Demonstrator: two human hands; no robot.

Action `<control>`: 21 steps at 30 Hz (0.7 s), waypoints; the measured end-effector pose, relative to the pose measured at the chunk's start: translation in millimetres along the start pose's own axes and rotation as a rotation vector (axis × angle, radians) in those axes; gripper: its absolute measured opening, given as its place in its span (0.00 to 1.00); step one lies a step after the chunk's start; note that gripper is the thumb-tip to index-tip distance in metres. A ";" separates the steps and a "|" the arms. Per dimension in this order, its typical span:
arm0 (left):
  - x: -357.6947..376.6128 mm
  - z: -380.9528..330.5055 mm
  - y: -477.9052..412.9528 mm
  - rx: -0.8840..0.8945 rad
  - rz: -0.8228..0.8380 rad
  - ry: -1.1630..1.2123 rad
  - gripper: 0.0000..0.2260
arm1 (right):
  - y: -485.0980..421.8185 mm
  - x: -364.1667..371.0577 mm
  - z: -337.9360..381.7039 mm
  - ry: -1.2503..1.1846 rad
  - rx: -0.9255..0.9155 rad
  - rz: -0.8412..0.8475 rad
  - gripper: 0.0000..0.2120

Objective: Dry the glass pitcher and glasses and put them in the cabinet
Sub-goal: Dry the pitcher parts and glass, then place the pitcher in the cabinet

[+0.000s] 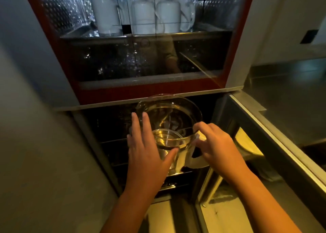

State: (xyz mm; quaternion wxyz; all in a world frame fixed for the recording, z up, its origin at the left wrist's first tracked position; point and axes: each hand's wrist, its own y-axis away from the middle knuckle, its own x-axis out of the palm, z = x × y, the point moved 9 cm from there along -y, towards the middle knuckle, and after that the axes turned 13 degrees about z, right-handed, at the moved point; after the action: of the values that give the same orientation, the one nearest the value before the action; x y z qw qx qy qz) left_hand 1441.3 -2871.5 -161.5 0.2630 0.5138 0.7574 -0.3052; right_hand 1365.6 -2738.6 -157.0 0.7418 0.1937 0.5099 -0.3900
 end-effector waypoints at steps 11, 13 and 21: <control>36.7 63.6 -8.9 -0.044 -0.165 0.313 0.56 | -20.9 57.0 -25.3 -0.006 -0.115 -0.076 0.17; 43.9 77.4 -11.4 -0.067 -0.182 0.370 0.56 | -22.9 63.1 -26.9 -0.040 -0.144 -0.114 0.15; 61.4 118.6 -21.5 -0.069 -0.263 0.408 0.53 | -36.5 89.9 -29.8 -0.006 -0.242 -0.189 0.14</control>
State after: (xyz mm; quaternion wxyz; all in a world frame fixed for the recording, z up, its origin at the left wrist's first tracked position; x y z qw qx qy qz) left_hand 1410.7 -2926.6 -281.1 0.0800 0.4525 0.8652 -0.2005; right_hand 1335.0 -2775.2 -246.6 0.7213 0.0525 0.5669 -0.3945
